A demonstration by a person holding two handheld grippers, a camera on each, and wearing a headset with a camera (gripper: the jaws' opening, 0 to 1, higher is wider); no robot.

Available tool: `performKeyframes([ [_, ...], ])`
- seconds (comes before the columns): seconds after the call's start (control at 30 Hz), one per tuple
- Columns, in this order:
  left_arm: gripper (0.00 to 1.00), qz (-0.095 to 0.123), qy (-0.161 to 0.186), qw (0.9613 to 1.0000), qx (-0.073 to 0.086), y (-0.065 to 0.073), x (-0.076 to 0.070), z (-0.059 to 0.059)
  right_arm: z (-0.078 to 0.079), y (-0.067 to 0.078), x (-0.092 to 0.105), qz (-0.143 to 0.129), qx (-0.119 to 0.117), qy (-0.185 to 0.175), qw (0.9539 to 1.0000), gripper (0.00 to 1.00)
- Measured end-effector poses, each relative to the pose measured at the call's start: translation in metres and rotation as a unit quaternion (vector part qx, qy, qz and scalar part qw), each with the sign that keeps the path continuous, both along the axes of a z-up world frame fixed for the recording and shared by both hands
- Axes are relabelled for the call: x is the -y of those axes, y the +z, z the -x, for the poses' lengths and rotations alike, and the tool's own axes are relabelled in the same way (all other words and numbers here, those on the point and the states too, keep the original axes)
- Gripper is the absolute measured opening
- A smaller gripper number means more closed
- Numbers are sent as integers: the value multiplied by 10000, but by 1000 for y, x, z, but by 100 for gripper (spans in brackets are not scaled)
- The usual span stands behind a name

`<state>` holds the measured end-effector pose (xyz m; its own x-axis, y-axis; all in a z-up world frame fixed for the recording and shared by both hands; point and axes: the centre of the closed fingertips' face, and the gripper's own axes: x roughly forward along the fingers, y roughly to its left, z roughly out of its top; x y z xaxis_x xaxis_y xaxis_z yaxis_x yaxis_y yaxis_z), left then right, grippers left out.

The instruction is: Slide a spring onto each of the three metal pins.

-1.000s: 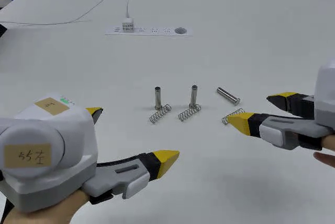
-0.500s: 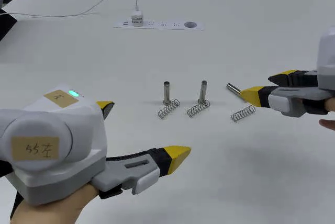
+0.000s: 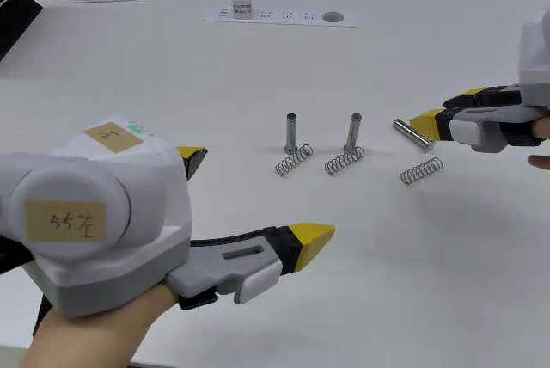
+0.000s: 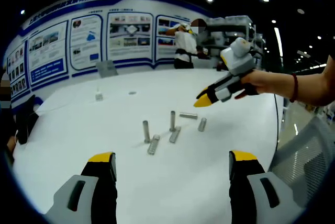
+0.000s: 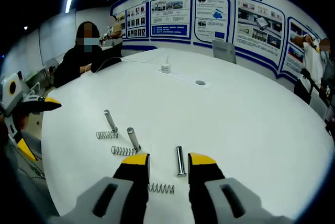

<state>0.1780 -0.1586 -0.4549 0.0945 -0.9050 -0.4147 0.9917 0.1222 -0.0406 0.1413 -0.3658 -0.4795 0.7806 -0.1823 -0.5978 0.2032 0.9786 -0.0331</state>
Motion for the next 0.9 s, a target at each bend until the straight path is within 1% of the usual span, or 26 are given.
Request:
performKeyframes([
  [0.1, 91, -7, -26, 10000, -11, -1, 0, 1, -6, -8, 6, 40, -81, 47, 9999, 28],
  [0.2, 90, -33, -14, 10000, -6, -2, 0, 0, -12, -16, 11, -13, -125, 84, 9999, 27],
  [0.27, 90, -22, -5, 10000, -47, -2, 0, 0, -15, -21, 13, -56, -159, 120, 9998, 27],
  [0.33, 90, -26, -3, 10000, -41, -3, 0, 0, -17, -24, 15, -57, -176, 124, 9998, 27],
  [0.37, 90, -36, -2, 10000, -40, -3, 0, 0, -19, -28, 16, -68, -221, 146, 9996, 26],
  [0.5, 90, -46, 6, 10000, -64, -4, 0, 0, -26, -36, 24, -83, -237, 129, 9996, 25],
  [0.6, 89, -66, 10, 9999, -81, -5, -1, 0, -30, -44, 27, -30, -325, 152, 9994, 23],
  [0.73, 89, -96, 13, 9999, -105, -7, -1, 0, -33, -50, 28, -47, -351, 162, 9992, 20],
  [0.8, 88, -117, 24, 9998, -153, -8, -2, 0, -35, -53, 28, -45, -397, 184, 9990, 20],
  [0.9, 88, -106, 38, 9998, -135, -8, -2, -1, -38, -55, 27, -45, -418, 209, 9989, 17],
])
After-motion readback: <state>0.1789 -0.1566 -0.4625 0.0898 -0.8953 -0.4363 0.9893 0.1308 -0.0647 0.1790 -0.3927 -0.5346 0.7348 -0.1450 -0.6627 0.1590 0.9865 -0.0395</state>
